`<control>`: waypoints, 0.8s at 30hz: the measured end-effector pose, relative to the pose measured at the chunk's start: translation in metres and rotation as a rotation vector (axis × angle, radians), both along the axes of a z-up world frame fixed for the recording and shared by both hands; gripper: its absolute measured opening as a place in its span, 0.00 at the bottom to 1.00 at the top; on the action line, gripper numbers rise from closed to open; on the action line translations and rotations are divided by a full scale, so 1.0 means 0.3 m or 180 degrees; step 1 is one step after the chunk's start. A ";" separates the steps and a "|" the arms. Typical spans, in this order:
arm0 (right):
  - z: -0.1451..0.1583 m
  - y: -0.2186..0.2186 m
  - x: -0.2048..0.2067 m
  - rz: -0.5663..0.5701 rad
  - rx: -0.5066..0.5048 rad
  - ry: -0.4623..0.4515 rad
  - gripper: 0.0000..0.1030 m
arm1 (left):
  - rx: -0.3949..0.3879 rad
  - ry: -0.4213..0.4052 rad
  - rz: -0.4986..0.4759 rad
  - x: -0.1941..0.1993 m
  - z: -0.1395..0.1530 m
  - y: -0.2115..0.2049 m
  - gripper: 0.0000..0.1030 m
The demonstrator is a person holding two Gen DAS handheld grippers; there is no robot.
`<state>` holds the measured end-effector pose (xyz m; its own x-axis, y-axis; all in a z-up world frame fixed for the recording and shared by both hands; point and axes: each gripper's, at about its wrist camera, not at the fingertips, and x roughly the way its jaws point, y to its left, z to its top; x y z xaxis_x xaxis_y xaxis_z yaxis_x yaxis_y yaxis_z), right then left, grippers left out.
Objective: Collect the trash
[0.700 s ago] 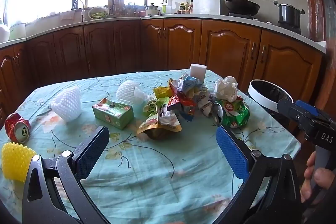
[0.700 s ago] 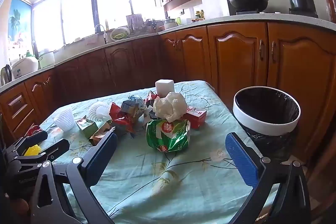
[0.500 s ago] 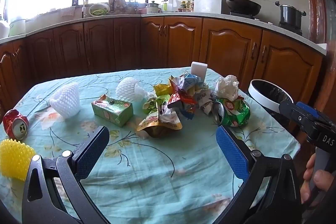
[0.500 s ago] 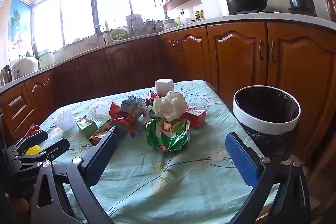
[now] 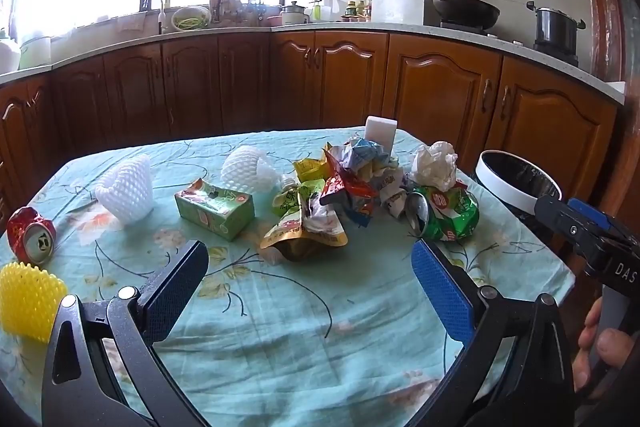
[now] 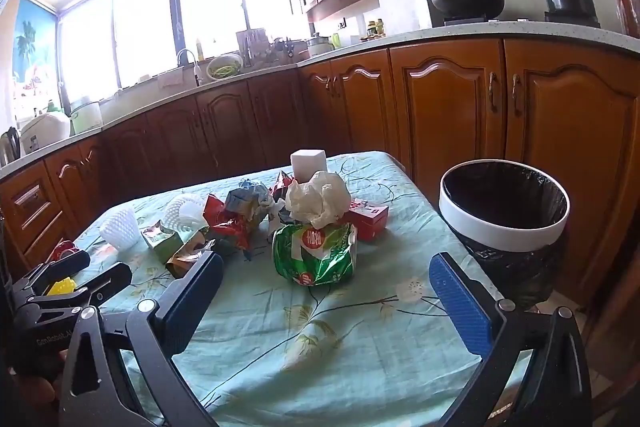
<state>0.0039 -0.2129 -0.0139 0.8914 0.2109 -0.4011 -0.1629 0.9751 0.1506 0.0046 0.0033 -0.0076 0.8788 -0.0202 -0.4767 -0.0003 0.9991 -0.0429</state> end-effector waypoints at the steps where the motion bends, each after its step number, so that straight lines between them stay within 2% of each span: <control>1: 0.000 0.001 -0.001 0.0002 0.0000 -0.0001 1.00 | 0.0001 0.0004 0.0002 0.001 -0.001 0.000 1.00; 24: 0.000 0.007 -0.001 0.0063 -0.0004 -0.0016 1.00 | 0.0042 0.0033 0.0007 0.006 -0.001 -0.016 1.00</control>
<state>0.0035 -0.2107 -0.0138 0.8891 0.2282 -0.3968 -0.1830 0.9718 0.1487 0.0065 -0.0015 -0.0079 0.8739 -0.0118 -0.4859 -0.0030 0.9996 -0.0296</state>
